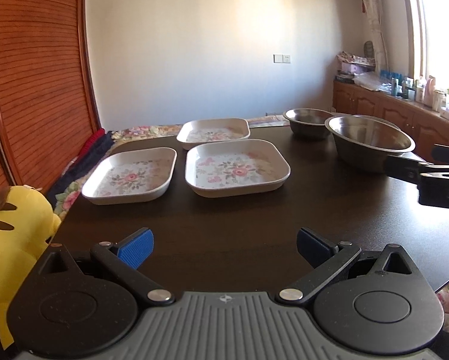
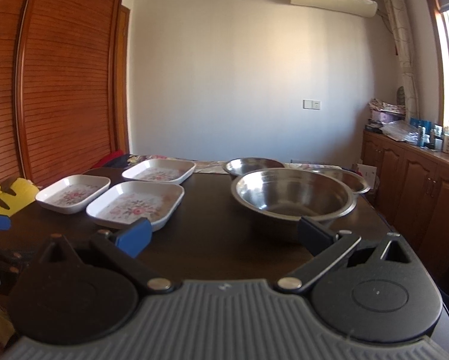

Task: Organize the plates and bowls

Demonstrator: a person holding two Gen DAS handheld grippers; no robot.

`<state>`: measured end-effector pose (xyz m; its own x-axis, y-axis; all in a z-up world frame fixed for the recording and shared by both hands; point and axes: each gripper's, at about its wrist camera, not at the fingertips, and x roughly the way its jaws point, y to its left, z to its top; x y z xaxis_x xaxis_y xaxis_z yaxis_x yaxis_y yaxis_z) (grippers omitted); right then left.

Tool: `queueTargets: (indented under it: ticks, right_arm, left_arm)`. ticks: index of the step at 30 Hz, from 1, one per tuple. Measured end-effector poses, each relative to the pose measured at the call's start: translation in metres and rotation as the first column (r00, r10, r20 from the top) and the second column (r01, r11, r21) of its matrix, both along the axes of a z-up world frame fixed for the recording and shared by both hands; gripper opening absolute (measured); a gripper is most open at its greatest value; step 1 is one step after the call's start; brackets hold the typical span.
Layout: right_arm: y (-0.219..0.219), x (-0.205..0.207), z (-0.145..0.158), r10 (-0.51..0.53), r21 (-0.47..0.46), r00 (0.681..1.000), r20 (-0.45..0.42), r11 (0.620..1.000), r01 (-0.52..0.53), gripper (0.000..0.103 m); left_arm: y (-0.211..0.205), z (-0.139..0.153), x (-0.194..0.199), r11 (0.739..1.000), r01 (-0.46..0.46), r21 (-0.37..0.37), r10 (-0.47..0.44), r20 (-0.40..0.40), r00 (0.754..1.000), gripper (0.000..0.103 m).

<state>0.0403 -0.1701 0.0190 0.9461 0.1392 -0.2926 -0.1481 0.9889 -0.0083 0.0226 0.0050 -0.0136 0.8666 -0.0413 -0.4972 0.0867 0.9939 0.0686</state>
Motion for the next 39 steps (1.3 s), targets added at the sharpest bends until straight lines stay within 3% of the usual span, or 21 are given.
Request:
queueTargets:
  ticks: [10, 14, 22, 24, 25, 31, 39]
  right_arm:
    - [0.025, 0.037, 0.005, 0.146, -0.012, 0.988, -0.056, 0.989, -0.147, 0.103]
    - [0.032, 0.052, 0.012, 0.185, -0.043, 0.981, -0.060, 0.981, -0.188, 0.103]
    - [0.043, 0.087, 0.015, 0.250, -0.036, 0.962, -0.107, 0.966, -0.255, 0.102]
    - [0.048, 0.097, 0.012, 0.264, -0.027, 0.956, -0.127, 0.963, -0.270, 0.098]
    - [0.050, 0.101, 0.010, 0.271, -0.022, 0.952, -0.140, 0.961, -0.276, 0.090]
    - [0.062, 0.121, -0.003, 0.292, -0.014, 0.933, -0.209, 0.953, -0.302, 0.082]
    - [0.063, 0.142, -0.015, 0.279, -0.010, 0.922, -0.269, 0.956, -0.292, 0.067]
  left_arm:
    - [0.022, 0.011, 0.029, 1.000, -0.004, 0.007, 0.004, -0.017, 1.000, 0.103]
    - [0.033, 0.013, 0.050, 0.998, -0.007, 0.058, 0.008, -0.014, 1.000, 0.103]
    - [0.061, 0.025, 0.090, 0.997, 0.002, 0.078, -0.003, 0.008, 1.000, 0.103]
    - [0.068, 0.026, 0.100, 0.998, 0.016, 0.059, -0.017, 0.009, 1.000, 0.103]
    - [0.070, 0.027, 0.104, 0.998, 0.021, 0.053, -0.021, 0.008, 1.000, 0.103]
    - [0.075, 0.025, 0.133, 0.997, 0.074, 0.009, -0.074, -0.021, 0.997, 0.085]
    - [0.060, 0.011, 0.159, 0.991, 0.131, 0.010, -0.130, -0.057, 0.990, 0.057]
